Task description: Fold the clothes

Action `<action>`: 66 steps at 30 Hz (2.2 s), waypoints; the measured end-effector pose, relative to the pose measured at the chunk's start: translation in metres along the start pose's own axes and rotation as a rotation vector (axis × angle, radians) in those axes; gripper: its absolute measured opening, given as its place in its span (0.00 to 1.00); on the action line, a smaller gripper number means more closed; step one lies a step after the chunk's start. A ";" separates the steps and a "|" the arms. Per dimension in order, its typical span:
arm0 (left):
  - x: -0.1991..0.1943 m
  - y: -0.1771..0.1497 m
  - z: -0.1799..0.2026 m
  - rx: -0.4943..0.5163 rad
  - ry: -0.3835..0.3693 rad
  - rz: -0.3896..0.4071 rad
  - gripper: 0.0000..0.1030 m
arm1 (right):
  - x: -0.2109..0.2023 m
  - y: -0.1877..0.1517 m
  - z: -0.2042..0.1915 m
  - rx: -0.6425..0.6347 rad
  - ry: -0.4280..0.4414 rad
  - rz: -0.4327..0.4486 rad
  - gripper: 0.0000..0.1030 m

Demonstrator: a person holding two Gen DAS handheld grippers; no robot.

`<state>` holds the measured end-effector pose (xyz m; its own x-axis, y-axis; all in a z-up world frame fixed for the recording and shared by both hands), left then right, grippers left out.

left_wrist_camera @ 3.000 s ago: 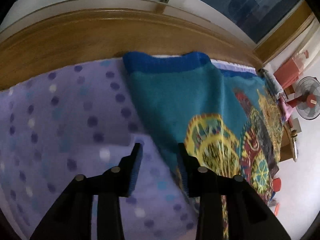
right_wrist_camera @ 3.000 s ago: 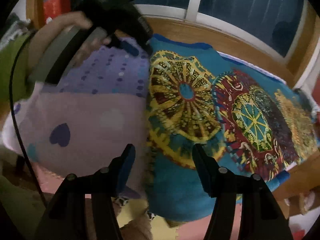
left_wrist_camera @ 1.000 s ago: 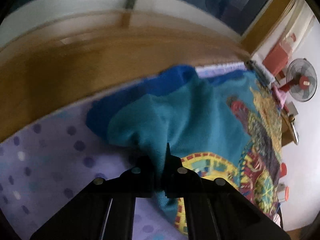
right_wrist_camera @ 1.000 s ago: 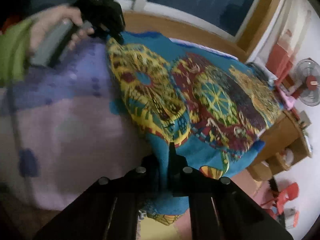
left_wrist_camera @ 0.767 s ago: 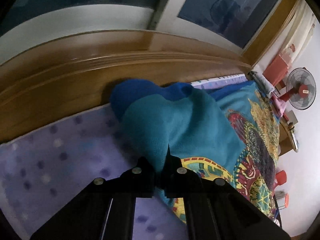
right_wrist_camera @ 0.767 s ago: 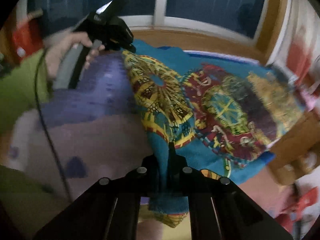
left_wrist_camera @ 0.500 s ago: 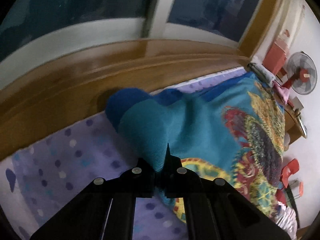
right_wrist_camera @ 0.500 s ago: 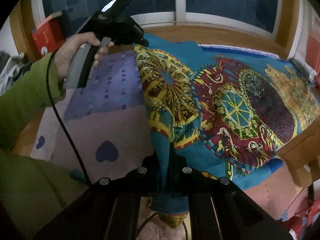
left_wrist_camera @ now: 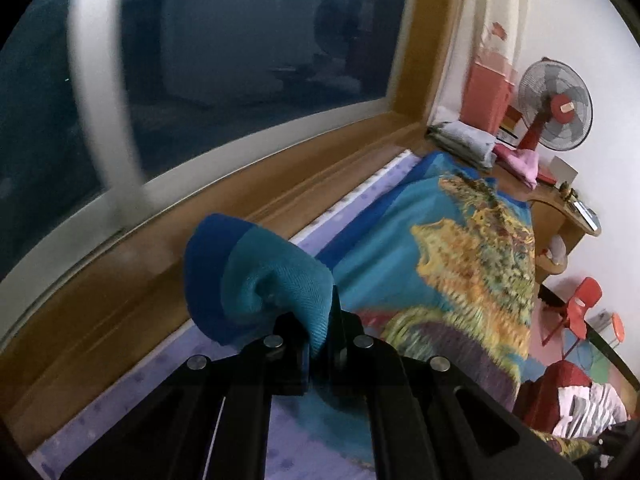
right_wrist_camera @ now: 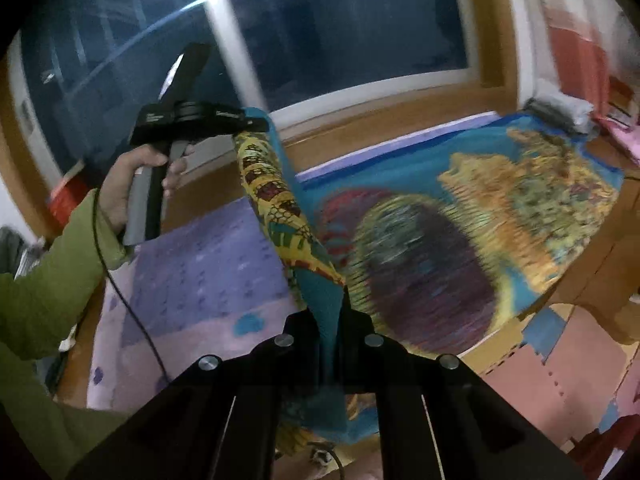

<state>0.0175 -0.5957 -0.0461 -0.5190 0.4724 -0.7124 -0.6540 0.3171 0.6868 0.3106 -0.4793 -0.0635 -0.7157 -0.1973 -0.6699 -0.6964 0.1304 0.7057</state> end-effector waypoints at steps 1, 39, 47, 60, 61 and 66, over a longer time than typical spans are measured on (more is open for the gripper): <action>0.011 0.007 0.011 0.012 0.005 -0.007 0.05 | 0.001 0.006 0.014 0.011 -0.006 0.002 0.04; 0.225 0.021 0.058 0.030 0.098 -0.480 0.19 | 0.126 0.023 0.183 0.011 0.010 -0.157 0.23; 0.219 0.021 0.057 0.034 0.061 -0.467 0.20 | 0.132 0.038 0.216 0.055 -0.042 -0.189 0.16; 0.181 0.025 0.044 -0.015 0.050 -0.363 0.43 | 0.251 0.118 0.143 -0.049 0.114 -0.241 0.17; 0.171 0.026 0.042 -0.028 0.035 -0.340 0.43 | 0.262 0.117 0.154 -0.034 0.072 -0.256 0.13; 0.120 0.028 0.012 -0.059 -0.022 -0.224 0.46 | 0.256 0.122 0.185 0.038 0.010 -0.260 0.07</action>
<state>-0.0568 -0.5207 -0.1101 -0.3454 0.4131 -0.8426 -0.7833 0.3676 0.5013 0.0332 -0.3337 -0.1915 -0.5118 -0.2391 -0.8252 -0.8586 0.1103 0.5006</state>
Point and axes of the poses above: each gripper's, at about its wrist camera, not at the fingertips, and x roughly the way its jaws point, z to its right, y to its top, the point moved 9 cm from there along x, roughly the way its jaws point, and after that the axes turned 2 degrees about -y, right-handed, at the moved point
